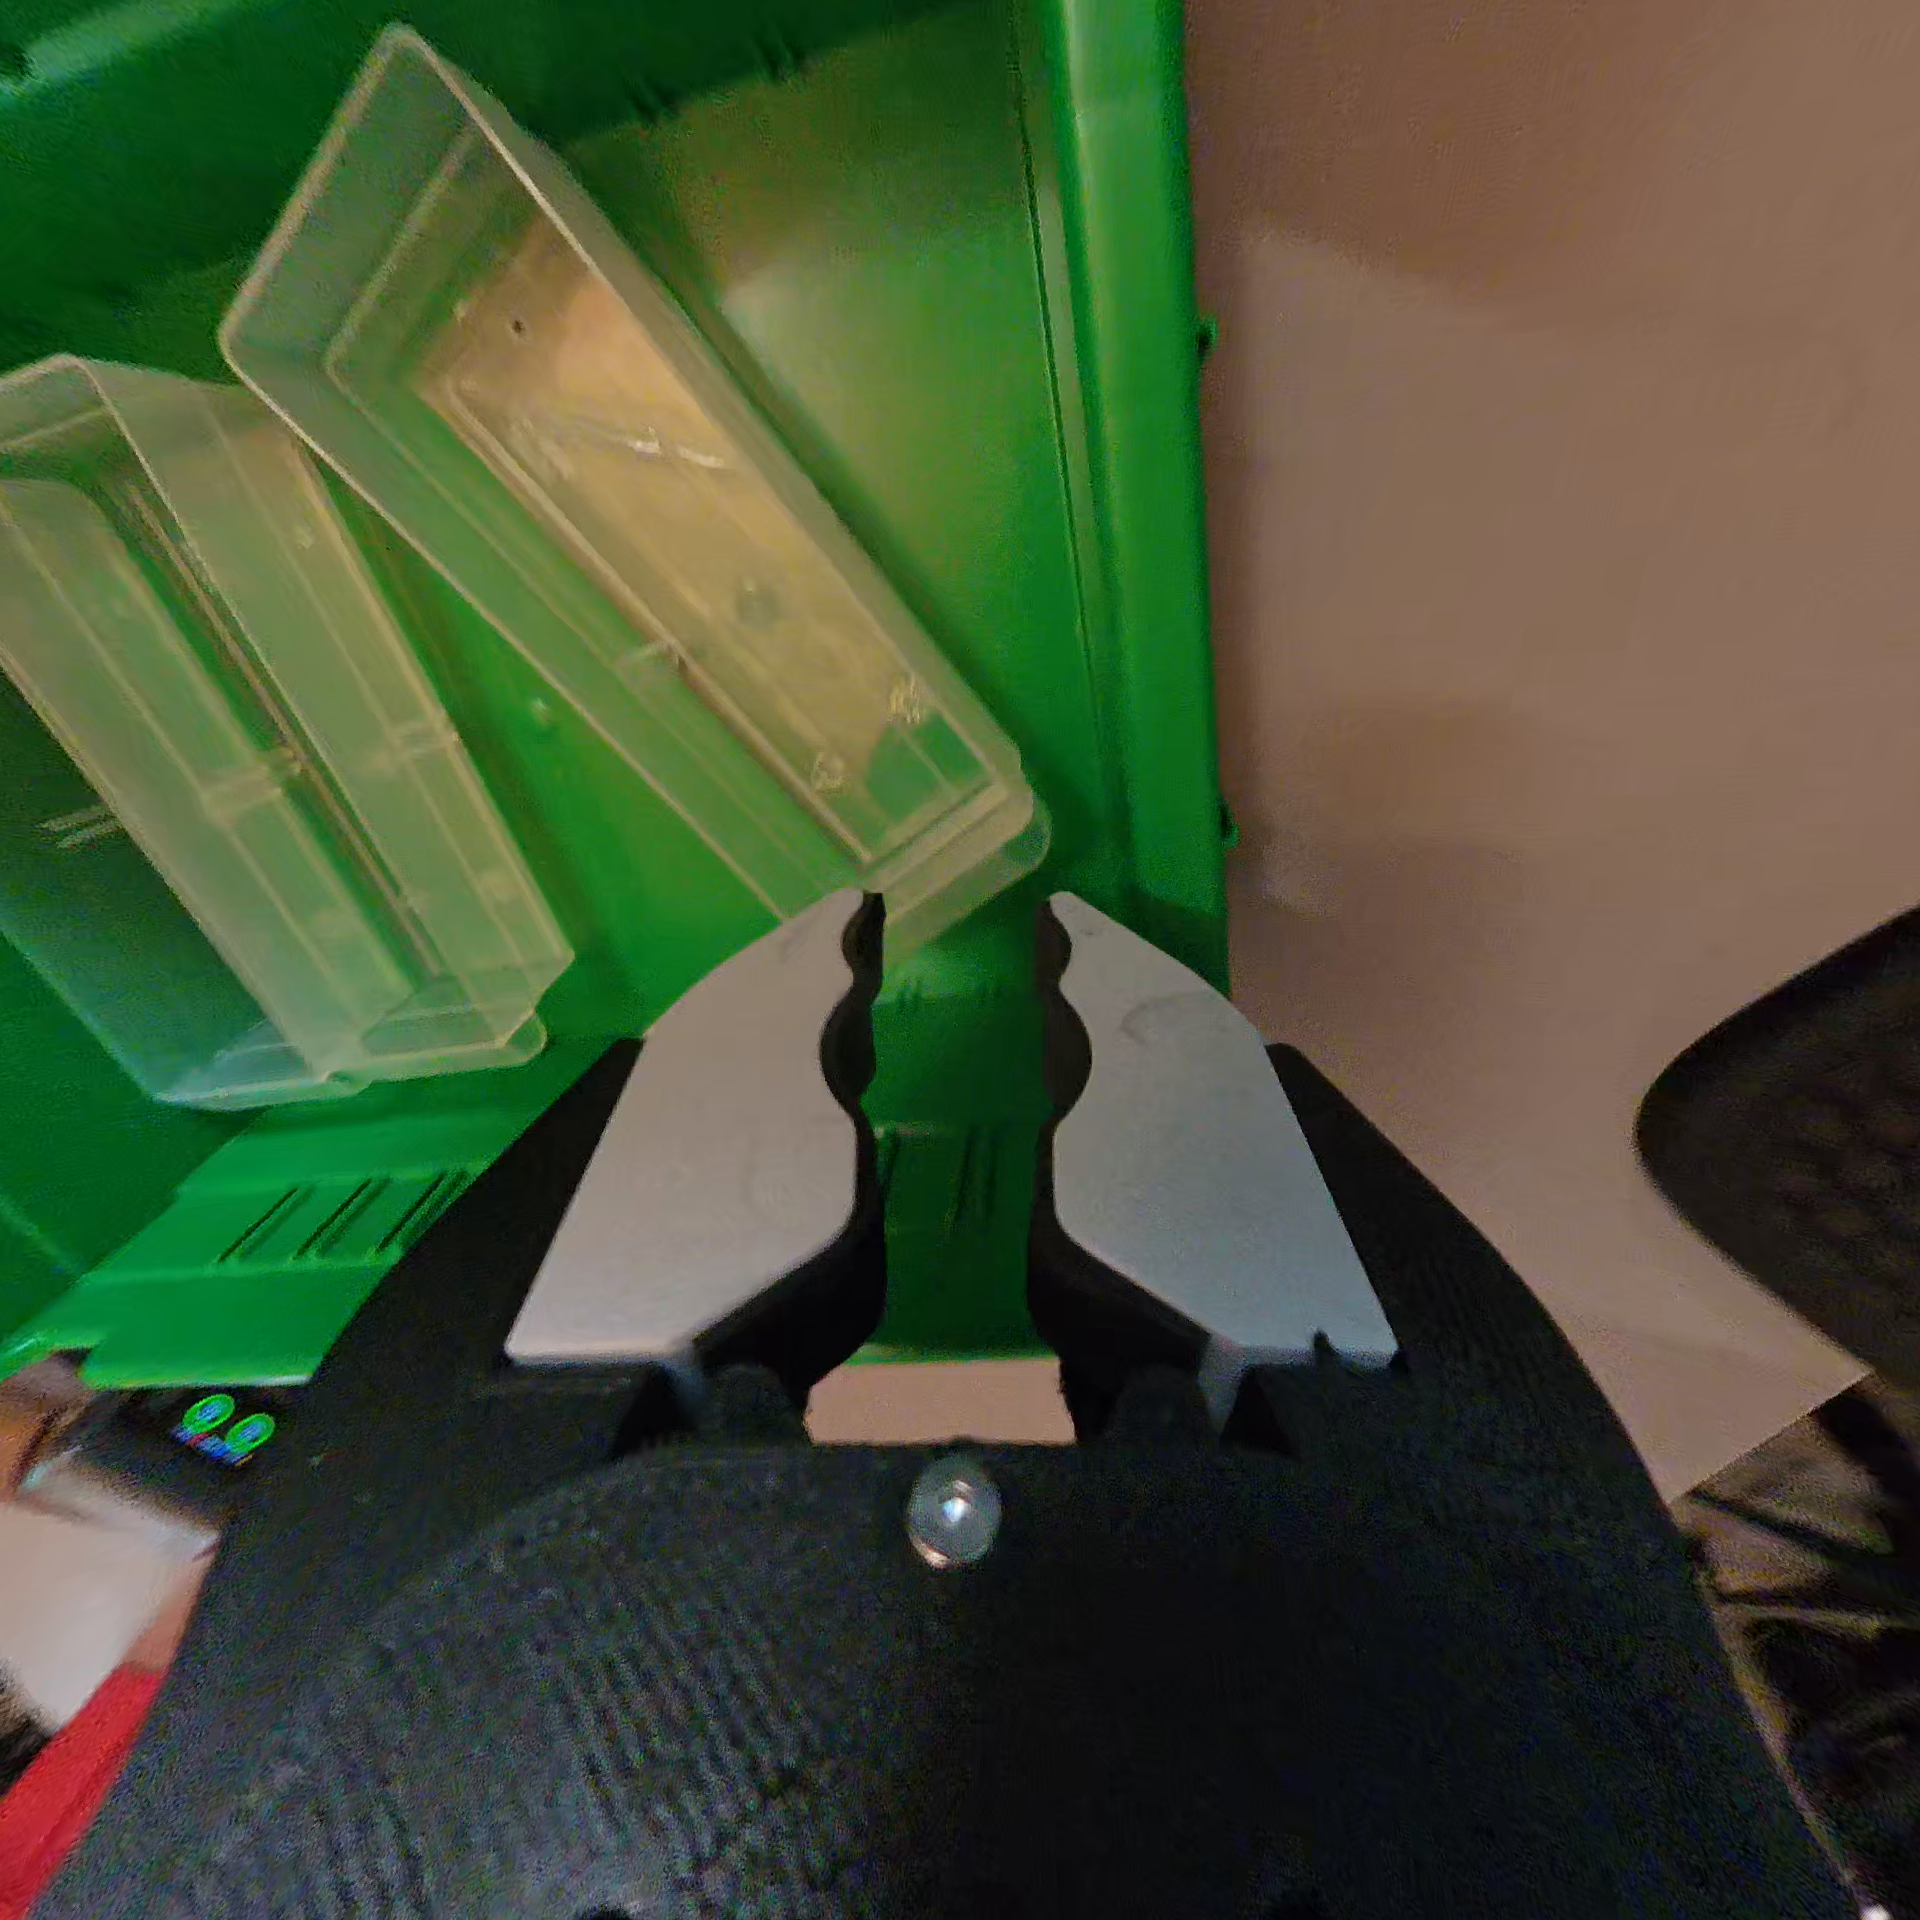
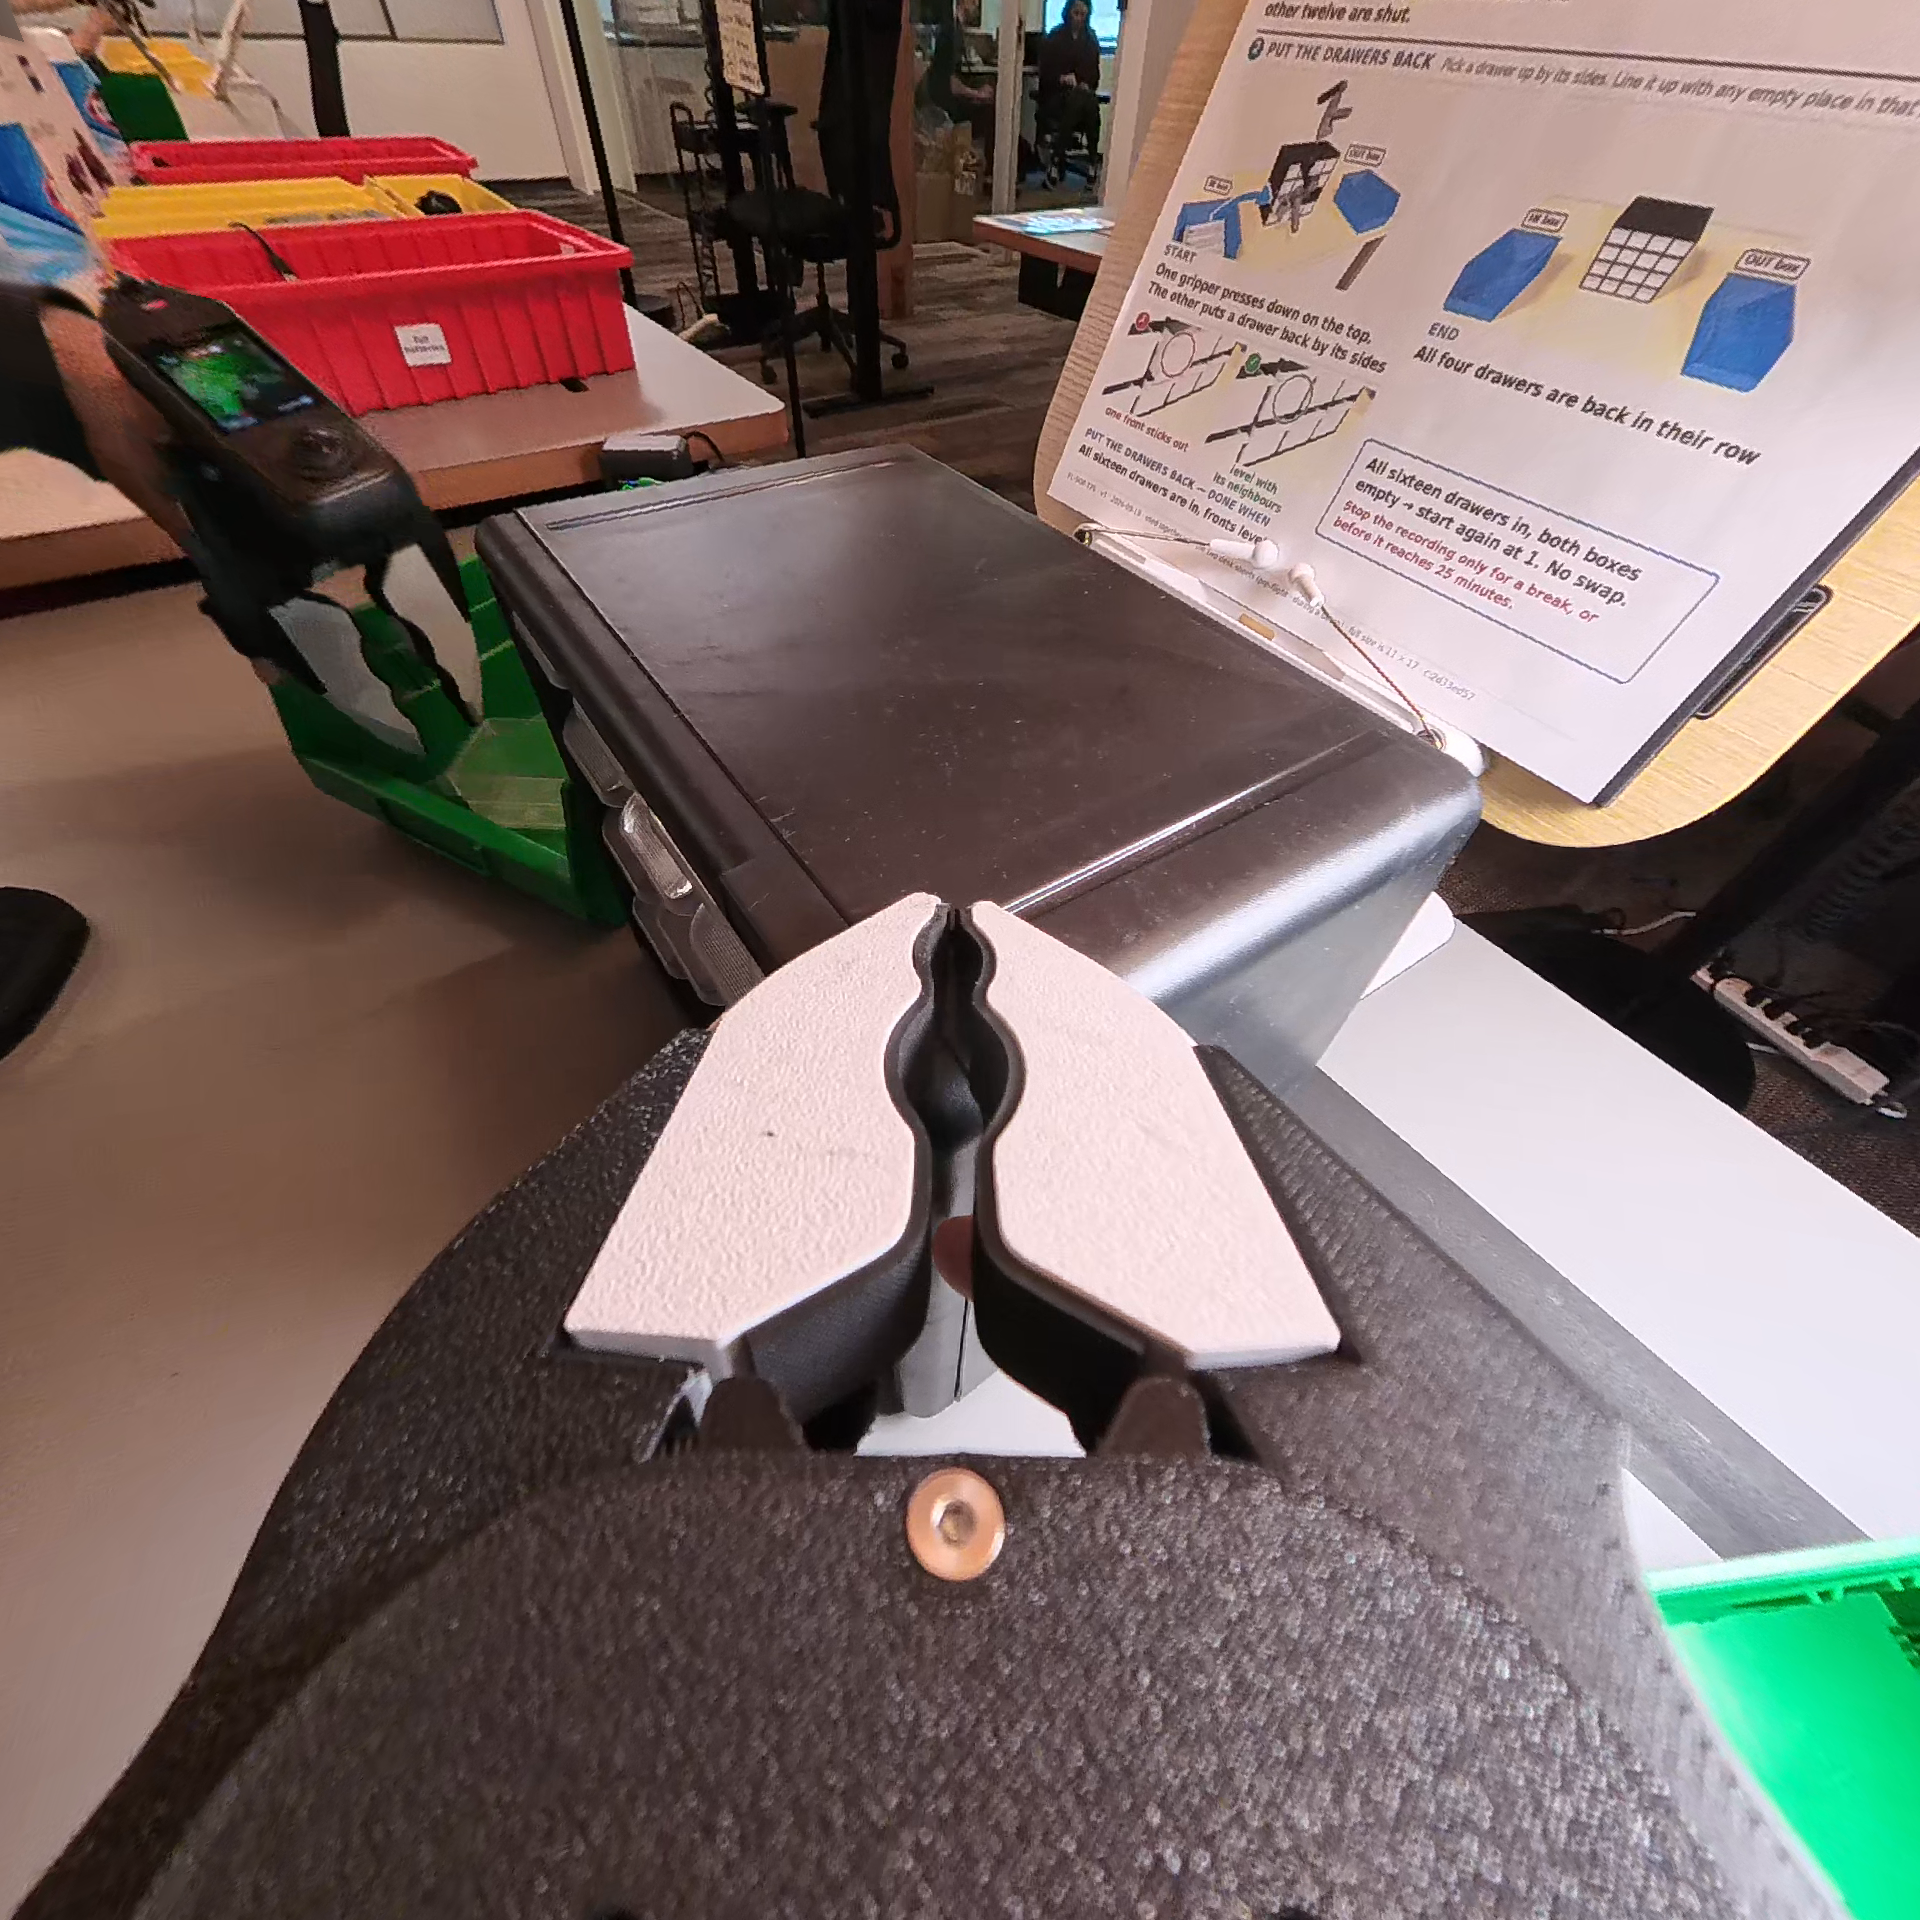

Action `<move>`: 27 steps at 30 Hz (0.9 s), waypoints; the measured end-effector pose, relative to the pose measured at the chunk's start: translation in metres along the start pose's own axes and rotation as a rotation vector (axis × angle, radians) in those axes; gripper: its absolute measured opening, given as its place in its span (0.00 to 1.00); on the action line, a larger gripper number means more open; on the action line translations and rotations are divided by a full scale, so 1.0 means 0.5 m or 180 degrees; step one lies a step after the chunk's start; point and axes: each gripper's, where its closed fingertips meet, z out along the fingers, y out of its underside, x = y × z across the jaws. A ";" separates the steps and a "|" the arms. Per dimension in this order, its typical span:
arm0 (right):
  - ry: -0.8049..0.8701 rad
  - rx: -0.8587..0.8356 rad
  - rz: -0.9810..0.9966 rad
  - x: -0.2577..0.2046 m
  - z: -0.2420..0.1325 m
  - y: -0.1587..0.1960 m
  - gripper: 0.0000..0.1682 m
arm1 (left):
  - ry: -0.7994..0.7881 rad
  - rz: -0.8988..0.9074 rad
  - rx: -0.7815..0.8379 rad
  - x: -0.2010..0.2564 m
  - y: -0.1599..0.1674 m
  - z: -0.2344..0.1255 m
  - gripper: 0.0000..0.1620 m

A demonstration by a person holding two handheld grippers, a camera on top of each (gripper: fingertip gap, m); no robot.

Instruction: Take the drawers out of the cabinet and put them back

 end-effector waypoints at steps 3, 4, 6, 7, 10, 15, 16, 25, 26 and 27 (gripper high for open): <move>0.0001 0.0005 0.0006 0.000 0.000 0.000 0.00 | -0.0131 0.0281 -0.0219 0.000 0.028 0.006 0.19; 0.0003 0.0006 0.0008 0.000 0.000 0.000 0.00 | -0.0162 0.0382 -0.0285 0.002 0.033 0.012 0.19; 0.0008 0.0008 0.0011 0.000 0.000 0.000 0.00 | -0.0257 0.0604 -0.0380 0.002 0.035 0.026 0.19; 0.0009 0.0010 0.0013 0.000 0.000 0.000 0.00 | -0.0302 0.0706 -0.0425 0.002 0.034 0.034 0.19; 0.0006 0.0015 0.0017 0.000 0.000 0.000 0.00 | -0.0461 0.0946 -0.0581 -0.012 0.036 0.050 0.19; 0.0008 0.0018 0.0027 0.000 0.000 0.000 0.00 | -0.0521 0.1092 -0.0709 -0.018 0.045 0.076 0.16; 0.0006 0.0021 0.0033 0.000 0.000 0.000 0.00 | -0.0543 0.1095 -0.0713 -0.019 0.045 0.076 0.16; -0.0050 0.0111 0.0171 -0.001 0.000 -0.001 0.00 | -0.0620 0.0791 -0.0013 0.007 0.002 -0.034 0.12; -0.0040 0.0105 0.0162 -0.001 0.000 -0.001 0.00 | -0.0601 0.0724 0.0110 0.014 -0.005 -0.057 0.12; -0.0027 0.0096 0.0152 -0.001 0.000 -0.001 0.00 | -0.0562 0.0659 0.0255 0.024 -0.015 -0.081 0.12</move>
